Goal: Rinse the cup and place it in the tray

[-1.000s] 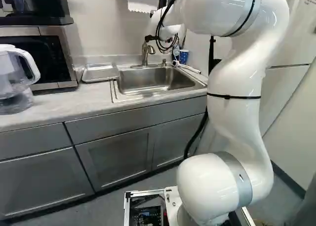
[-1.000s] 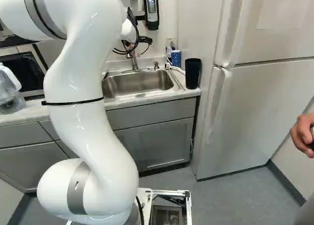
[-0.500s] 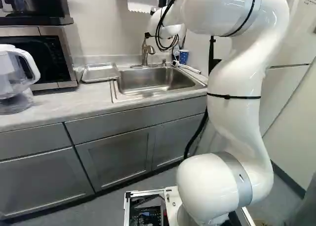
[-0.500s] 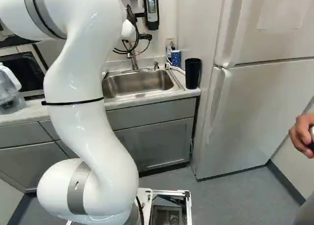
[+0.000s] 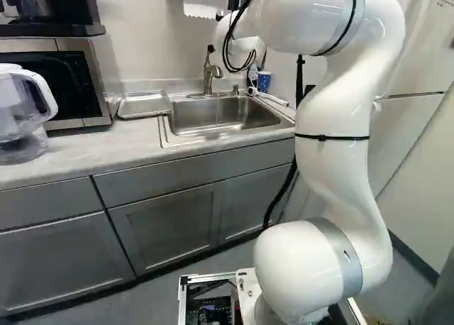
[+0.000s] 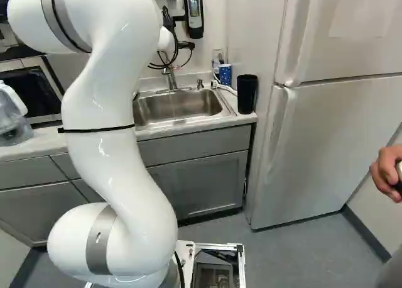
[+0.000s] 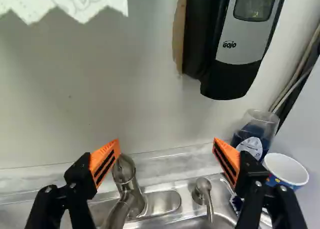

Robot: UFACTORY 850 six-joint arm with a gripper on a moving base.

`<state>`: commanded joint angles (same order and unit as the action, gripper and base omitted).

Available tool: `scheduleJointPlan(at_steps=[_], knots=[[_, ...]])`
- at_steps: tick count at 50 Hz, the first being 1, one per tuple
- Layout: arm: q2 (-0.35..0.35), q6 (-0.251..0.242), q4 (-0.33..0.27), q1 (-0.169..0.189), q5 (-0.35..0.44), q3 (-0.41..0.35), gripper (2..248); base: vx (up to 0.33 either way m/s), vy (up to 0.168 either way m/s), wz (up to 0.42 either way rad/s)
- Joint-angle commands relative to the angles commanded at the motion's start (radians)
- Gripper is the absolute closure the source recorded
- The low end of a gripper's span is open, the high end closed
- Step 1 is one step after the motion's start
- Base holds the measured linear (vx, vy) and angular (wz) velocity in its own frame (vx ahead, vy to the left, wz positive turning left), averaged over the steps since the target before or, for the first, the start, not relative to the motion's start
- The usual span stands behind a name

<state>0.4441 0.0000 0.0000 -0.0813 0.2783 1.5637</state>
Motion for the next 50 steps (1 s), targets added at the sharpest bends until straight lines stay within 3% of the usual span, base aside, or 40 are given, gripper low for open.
scheduleJointPlan(at_steps=[21,50], knots=[[0.008,0.000,0.000,-0.002,0.000,0.010,3,0.000,0.000,0.000],[-0.135,0.000,0.000,-0.012,0.000,-0.159,3,0.000,0.000,0.000]])
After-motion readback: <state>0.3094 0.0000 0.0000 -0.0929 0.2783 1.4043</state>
